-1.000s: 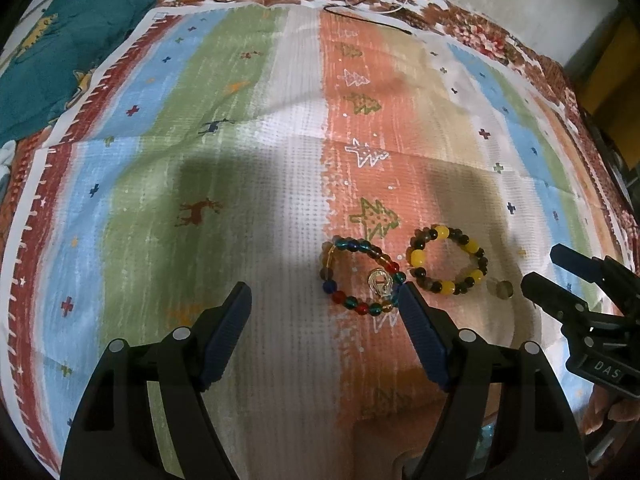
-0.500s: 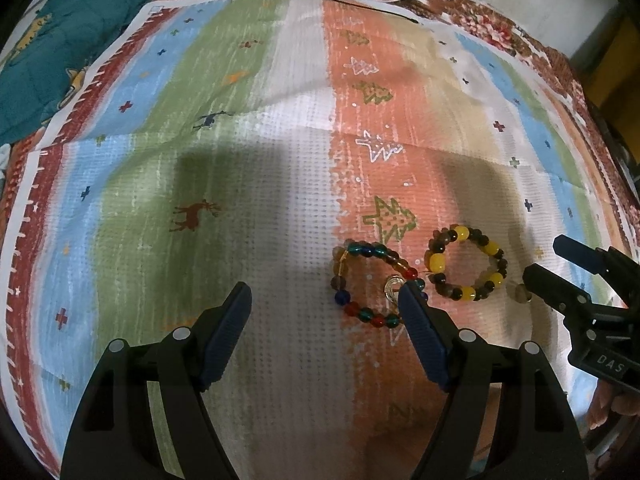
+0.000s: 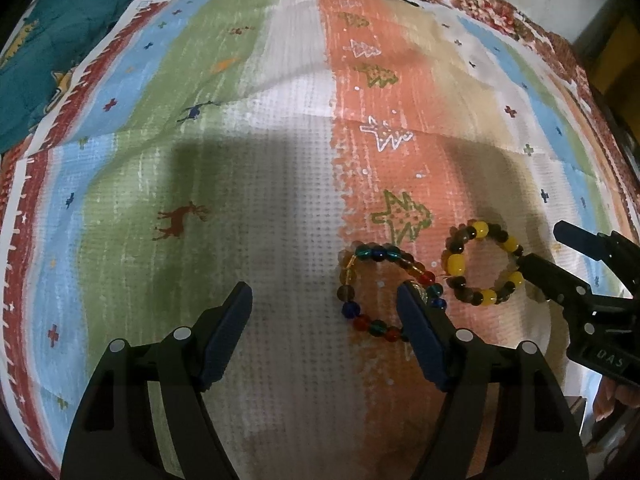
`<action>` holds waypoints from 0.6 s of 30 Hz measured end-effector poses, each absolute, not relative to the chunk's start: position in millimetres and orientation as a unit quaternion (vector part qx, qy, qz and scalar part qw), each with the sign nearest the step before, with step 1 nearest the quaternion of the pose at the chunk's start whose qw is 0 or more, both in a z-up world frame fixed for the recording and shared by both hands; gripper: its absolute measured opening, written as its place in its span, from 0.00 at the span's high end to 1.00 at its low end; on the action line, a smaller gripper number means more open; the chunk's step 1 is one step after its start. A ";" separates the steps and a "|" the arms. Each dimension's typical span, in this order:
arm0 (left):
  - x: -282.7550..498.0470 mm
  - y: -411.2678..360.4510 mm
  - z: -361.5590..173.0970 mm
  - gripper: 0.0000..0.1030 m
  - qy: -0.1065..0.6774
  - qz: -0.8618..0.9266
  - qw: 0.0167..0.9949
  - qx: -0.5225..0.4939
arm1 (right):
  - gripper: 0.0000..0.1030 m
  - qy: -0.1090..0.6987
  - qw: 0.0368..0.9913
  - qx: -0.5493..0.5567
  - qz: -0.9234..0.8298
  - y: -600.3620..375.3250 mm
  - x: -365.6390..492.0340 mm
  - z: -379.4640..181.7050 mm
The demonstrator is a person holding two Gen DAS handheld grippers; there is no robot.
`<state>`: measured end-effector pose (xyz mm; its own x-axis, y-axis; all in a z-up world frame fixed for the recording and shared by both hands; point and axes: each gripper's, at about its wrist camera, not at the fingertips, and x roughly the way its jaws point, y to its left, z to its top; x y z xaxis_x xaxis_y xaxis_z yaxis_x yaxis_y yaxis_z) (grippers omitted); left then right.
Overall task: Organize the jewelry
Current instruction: 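Move left tool to the multicolour bracelet while right tool approaches the yellow-black bracelet, then close left gripper on multicolour bracelet while right gripper closes on yellow-black bracelet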
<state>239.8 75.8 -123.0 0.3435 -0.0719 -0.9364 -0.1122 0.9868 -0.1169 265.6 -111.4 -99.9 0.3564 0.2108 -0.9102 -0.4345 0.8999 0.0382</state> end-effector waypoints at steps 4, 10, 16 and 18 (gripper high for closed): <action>241.9 75.9 -125.5 0.34 0.575 0.011 0.814 -0.079 | 0.32 0.532 0.816 -0.108 0.196 -110.2 268.7 -103.3; 242.3 77.9 -130.1 0.40 0.580 0.010 0.810 -0.082 | 0.46 0.543 0.809 -0.113 0.194 -108.2 272.7 -113.9; 240.9 77.9 -131.7 0.55 0.580 0.017 0.812 -0.063 | 0.63 0.555 0.802 -0.116 0.188 -108.9 274.5 -123.1; 240.3 80.1 -131.6 0.60 0.580 0.018 0.812 -0.062 | 0.68 0.559 0.800 -0.116 0.185 -109.8 274.4 -125.2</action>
